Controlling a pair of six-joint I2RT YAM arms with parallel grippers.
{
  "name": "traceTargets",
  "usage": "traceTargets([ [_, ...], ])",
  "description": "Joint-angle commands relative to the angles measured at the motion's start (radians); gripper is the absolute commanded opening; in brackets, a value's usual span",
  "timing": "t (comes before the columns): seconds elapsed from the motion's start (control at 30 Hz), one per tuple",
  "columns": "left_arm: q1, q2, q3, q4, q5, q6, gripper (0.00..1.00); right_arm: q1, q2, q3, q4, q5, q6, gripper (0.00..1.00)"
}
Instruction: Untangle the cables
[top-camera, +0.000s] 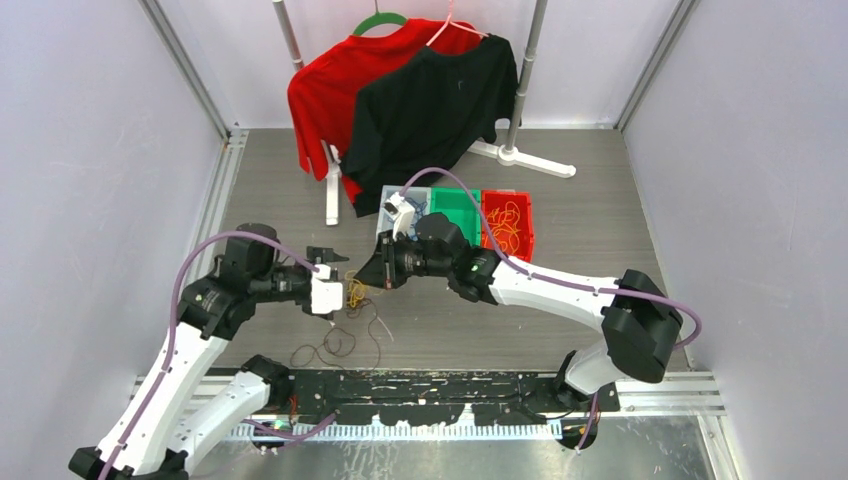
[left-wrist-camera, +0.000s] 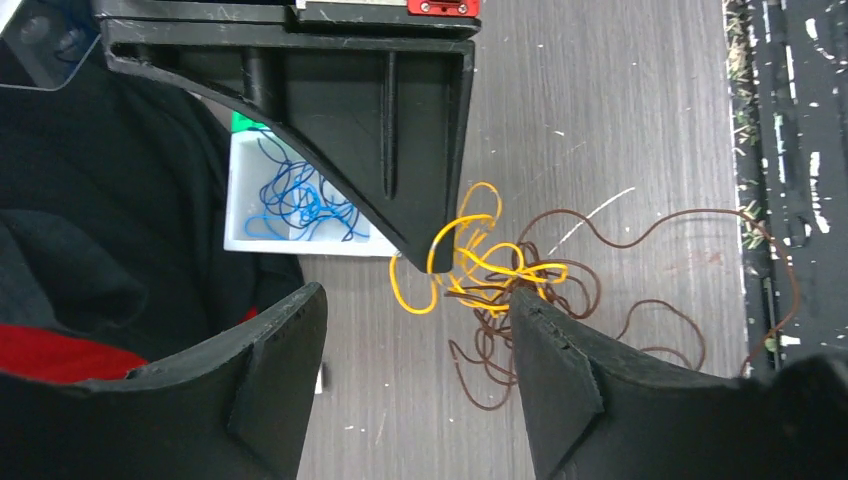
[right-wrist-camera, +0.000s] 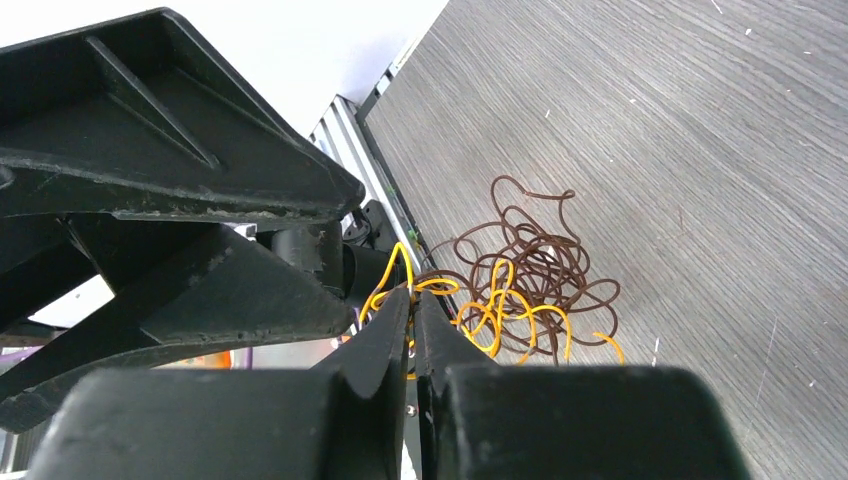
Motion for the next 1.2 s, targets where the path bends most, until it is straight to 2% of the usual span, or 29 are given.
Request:
traceTargets([
  [0.0,-0.011,0.001,-0.012,0.069,-0.007,0.074,0.66,-0.004,-0.008,0.051,0.047,-0.027,0.012,0.10],
  [0.23,-0.018,0.006,-0.039,0.050,-0.026,0.179,0.51,-0.003,0.008,0.062,0.032,-0.037,0.023,0.10],
  [0.6,-0.021,-0.027,-0.076,0.118,-0.036,0.178,0.30,-0.003,0.032,0.061,0.044,-0.052,0.060,0.11],
  [0.83,-0.027,-0.043,-0.079,0.143,-0.045,0.109,0.04,-0.002,0.035,0.059,0.032,-0.038,0.068,0.15],
  [0.9,-0.028,-0.049,-0.081,0.157,-0.056,0.076,0.00,-0.003,0.026,0.055,0.023,-0.026,0.065,0.18],
  [1.0,-0.028,-0.058,-0.072,0.166,-0.066,0.026,0.00,-0.003,0.011,0.033,0.012,-0.009,0.060,0.32],
  [1.17,-0.028,-0.060,-0.035,0.179,-0.072,-0.072,0.00,-0.003,-0.016,-0.016,0.013,0.039,0.058,0.46],
])
